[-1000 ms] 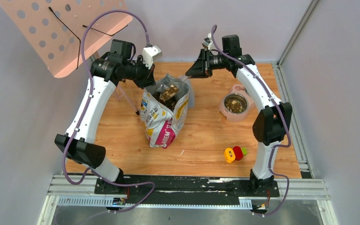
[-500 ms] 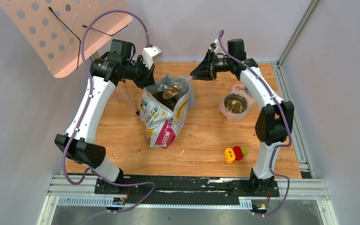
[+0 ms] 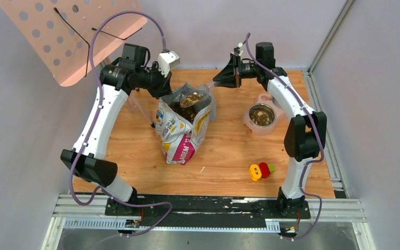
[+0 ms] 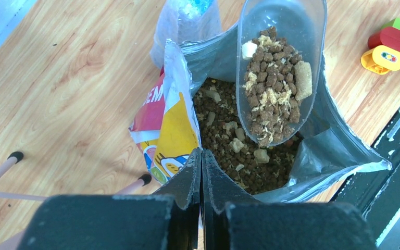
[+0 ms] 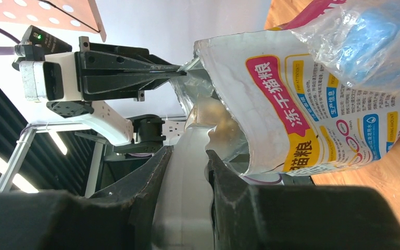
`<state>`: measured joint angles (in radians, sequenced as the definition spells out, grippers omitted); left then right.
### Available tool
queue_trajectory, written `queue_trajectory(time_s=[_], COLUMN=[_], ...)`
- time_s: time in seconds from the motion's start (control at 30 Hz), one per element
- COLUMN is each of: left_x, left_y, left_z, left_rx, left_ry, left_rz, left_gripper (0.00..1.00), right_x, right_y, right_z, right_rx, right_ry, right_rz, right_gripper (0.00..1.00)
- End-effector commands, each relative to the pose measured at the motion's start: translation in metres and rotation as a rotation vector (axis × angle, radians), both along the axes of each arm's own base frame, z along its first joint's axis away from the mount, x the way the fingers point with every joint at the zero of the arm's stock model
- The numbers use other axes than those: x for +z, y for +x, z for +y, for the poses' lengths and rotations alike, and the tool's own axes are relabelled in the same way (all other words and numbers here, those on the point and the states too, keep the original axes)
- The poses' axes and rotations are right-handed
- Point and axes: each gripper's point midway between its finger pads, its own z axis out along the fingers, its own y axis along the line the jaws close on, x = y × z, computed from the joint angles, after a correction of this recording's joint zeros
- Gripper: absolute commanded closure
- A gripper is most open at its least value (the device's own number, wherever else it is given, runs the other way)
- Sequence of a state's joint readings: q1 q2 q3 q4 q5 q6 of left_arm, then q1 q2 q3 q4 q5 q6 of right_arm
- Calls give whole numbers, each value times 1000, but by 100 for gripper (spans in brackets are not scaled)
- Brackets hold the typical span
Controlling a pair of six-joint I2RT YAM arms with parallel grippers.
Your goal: Serve the pet food
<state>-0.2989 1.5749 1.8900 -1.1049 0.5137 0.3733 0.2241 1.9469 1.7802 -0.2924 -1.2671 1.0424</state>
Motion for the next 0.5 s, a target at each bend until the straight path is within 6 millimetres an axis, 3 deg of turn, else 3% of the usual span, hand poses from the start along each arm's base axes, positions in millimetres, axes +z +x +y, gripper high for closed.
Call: queue_trajectory(time_s=[0.0, 0.23, 0.47], left_x=[35, 32, 37], left_y=[-1, -1, -2], left_z=[-4, -3, -6], left_rx=[-31, -35, -36], left_ry=[-40, -29, -53], left_rz=[-106, -106, -107], left_gripper=[96, 95, 92], right_x=[29, 37, 51], right_y=[-11, -12, -6], right_z=[-12, -32, -69], right_rx=[11, -24, -108], right_ry=[40, 45, 48], right_rz=[-60, -71, -110], right_gripper=[100, 100, 100])
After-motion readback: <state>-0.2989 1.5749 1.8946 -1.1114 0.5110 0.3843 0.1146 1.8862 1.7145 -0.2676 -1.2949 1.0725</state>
